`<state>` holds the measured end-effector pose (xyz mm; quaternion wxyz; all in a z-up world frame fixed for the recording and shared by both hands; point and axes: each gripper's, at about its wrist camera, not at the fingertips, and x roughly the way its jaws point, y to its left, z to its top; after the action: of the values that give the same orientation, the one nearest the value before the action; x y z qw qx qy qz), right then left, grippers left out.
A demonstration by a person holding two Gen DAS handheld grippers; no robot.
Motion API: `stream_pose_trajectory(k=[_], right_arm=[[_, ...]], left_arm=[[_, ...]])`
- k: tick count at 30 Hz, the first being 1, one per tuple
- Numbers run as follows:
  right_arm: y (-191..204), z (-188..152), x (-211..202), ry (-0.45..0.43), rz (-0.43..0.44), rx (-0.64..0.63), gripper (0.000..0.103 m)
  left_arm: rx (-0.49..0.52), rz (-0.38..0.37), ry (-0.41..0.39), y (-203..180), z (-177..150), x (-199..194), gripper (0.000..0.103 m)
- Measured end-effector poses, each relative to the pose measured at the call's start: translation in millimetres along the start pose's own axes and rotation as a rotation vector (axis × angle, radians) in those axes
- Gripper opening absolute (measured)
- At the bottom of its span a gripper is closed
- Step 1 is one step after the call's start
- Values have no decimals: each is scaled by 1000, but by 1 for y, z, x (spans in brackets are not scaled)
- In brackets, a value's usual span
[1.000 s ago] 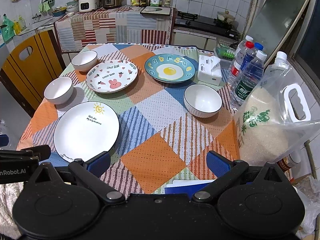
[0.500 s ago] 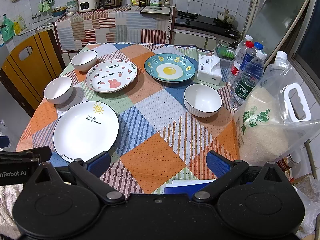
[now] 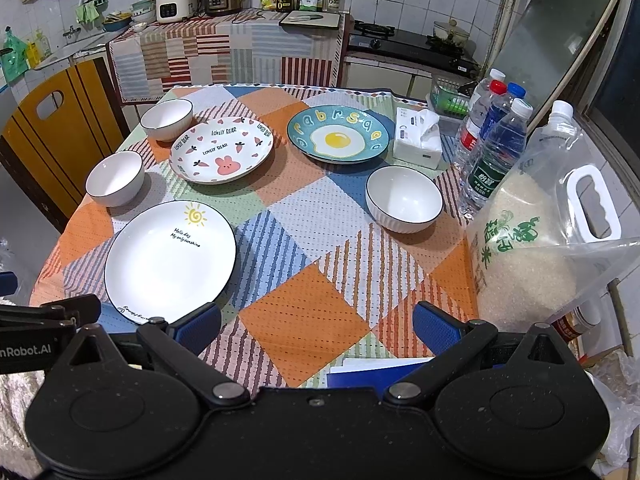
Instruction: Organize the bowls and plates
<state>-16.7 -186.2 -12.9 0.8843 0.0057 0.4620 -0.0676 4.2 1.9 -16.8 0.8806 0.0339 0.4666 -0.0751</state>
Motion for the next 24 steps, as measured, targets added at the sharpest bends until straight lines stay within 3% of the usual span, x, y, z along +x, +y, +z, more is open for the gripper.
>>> stream_pose_trajectory(k=[24], right_arm=[[1,-2,1,-12,4,-14,103]], left_arm=[[4,-35,-11,4,-1,2,103]])
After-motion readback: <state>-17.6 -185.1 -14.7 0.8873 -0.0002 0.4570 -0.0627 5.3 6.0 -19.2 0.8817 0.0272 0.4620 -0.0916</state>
